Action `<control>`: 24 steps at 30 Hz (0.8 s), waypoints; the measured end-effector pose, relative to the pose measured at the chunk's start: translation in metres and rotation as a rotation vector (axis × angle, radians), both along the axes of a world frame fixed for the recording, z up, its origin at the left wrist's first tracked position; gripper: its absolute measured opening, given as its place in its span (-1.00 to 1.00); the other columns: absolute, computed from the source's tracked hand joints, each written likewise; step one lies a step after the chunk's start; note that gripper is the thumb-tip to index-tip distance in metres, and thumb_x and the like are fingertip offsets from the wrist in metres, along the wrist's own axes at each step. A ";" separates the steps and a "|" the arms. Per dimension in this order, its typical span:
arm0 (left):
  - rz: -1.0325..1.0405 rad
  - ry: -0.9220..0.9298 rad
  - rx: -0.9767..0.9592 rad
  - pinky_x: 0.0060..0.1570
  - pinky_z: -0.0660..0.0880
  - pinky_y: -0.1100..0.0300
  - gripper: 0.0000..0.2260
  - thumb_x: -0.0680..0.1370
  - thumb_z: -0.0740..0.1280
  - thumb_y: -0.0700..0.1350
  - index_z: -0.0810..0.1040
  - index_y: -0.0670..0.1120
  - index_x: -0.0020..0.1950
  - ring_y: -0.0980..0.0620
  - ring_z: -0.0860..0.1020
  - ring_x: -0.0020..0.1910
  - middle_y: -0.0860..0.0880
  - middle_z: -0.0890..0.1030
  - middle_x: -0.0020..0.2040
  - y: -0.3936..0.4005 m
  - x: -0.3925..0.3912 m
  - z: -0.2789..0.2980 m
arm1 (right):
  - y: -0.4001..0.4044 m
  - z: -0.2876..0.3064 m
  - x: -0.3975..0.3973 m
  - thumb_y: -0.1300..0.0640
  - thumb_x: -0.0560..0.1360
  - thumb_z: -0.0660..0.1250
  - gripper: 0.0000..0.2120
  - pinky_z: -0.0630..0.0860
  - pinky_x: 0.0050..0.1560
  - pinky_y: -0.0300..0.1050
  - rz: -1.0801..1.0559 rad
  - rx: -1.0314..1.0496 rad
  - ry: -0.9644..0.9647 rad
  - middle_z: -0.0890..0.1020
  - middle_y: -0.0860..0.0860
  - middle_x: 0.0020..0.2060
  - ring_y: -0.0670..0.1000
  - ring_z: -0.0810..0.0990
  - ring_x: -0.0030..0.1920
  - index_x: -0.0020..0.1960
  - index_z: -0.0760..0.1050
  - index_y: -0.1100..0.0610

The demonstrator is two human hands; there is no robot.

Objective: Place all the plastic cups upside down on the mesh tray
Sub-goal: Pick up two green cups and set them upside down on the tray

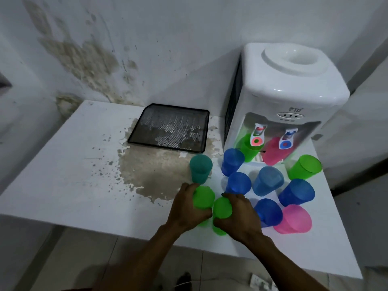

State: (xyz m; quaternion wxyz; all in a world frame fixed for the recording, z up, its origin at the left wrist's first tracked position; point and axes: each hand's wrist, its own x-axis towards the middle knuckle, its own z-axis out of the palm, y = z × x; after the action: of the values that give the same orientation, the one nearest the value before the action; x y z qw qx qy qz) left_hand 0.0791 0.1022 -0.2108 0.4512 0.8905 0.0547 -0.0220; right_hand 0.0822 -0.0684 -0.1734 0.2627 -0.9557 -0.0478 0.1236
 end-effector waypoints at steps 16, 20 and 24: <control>0.850 0.199 -1.246 0.09 0.52 -0.20 -0.51 0.41 0.40 0.18 0.53 -0.04 0.26 -0.18 0.59 0.01 -0.14 0.61 0.13 0.086 0.032 0.056 | 0.068 0.050 0.091 -0.03 0.16 0.60 -0.29 0.60 -0.03 0.12 -0.634 1.271 0.308 0.60 0.18 0.14 0.18 0.62 0.08 0.24 0.49 0.12; 0.826 0.191 -1.544 -0.10 0.50 -0.14 -0.56 0.55 0.23 0.15 0.42 0.01 0.38 -0.14 0.55 -0.06 -0.15 0.50 0.26 0.096 0.048 0.061 | 0.070 0.056 0.117 -0.12 0.37 0.43 -0.47 0.58 -0.15 0.01 -0.677 1.500 0.609 0.64 0.12 -0.08 0.13 0.62 -0.12 0.25 0.53 0.13; 0.818 0.310 -1.545 -0.25 0.56 -0.01 -0.48 0.49 0.28 0.18 0.40 -0.02 0.39 -0.19 0.54 -0.07 -0.19 0.50 0.24 0.097 0.071 0.069 | 0.067 0.058 0.142 -0.14 0.45 0.33 -0.48 0.52 -0.02 0.11 -0.675 1.605 0.847 0.60 0.14 -0.13 0.14 0.57 -0.16 0.31 0.49 0.12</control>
State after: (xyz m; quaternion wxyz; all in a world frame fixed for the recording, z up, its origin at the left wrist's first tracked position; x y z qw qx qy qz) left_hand 0.1501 0.1990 -0.1418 0.8863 0.2351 0.3990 -0.0103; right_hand 0.2240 -0.0010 -0.1157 0.8544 -0.3314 0.2577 0.3062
